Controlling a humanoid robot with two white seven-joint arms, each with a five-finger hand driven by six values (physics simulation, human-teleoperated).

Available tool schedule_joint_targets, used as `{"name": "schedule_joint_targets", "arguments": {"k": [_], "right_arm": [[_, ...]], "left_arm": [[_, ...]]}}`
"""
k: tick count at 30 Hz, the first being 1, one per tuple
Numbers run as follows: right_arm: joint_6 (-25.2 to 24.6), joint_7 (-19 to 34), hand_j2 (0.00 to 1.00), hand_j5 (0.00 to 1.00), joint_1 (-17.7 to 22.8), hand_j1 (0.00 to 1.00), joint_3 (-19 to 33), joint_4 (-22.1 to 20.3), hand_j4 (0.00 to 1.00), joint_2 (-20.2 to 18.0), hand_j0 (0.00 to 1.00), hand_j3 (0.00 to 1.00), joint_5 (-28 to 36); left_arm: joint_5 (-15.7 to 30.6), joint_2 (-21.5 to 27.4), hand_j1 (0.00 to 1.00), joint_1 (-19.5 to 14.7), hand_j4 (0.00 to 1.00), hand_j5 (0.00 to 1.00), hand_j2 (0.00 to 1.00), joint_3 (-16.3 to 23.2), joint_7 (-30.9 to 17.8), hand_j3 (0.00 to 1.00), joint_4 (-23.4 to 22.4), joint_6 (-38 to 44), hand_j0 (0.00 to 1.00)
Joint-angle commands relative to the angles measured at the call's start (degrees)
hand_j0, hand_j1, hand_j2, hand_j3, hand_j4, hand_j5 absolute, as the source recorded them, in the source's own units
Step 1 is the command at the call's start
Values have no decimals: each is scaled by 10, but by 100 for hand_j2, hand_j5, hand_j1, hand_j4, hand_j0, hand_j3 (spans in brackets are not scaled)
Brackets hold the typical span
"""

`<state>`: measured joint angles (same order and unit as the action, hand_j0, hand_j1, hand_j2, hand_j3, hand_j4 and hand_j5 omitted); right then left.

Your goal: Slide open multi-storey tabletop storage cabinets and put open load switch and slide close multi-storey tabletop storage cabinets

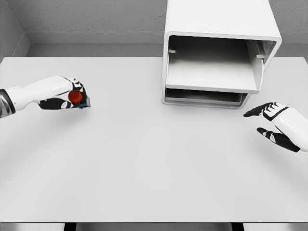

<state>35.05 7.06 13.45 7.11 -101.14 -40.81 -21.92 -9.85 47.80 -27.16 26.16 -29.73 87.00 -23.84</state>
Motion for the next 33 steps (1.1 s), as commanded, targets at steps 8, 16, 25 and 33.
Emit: {"name": "schedule_joint_targets", "arguments": {"k": [8, 16, 25, 33], "right_arm": [[0, -1, 68, 68, 7, 68, 2, -1, 68, -1, 68, 68, 6], [0, 0, 69, 69, 44, 69, 50, -1, 69, 28, 69, 69, 10], [0, 0, 69, 69, 53, 69, 70, -1, 69, 36, 69, 69, 10], [0, 3, 69, 69, 40, 69, 63, -1, 69, 37, 69, 69, 10]], "left_arm": [[-10, -19, 40, -12, 40, 40, 40, 1, 0, 40, 25, 2, 40], [-25, -49, 40, -40, 40, 40, 40, 26, 0, 40, 26, 5, 40], [-27, -81, 40, -63, 40, 40, 40, 38, -1, 40, 29, 5, 40], [-26, -89, 40, -83, 40, 40, 40, 51, -1, 40, 41, 5, 40]]}}
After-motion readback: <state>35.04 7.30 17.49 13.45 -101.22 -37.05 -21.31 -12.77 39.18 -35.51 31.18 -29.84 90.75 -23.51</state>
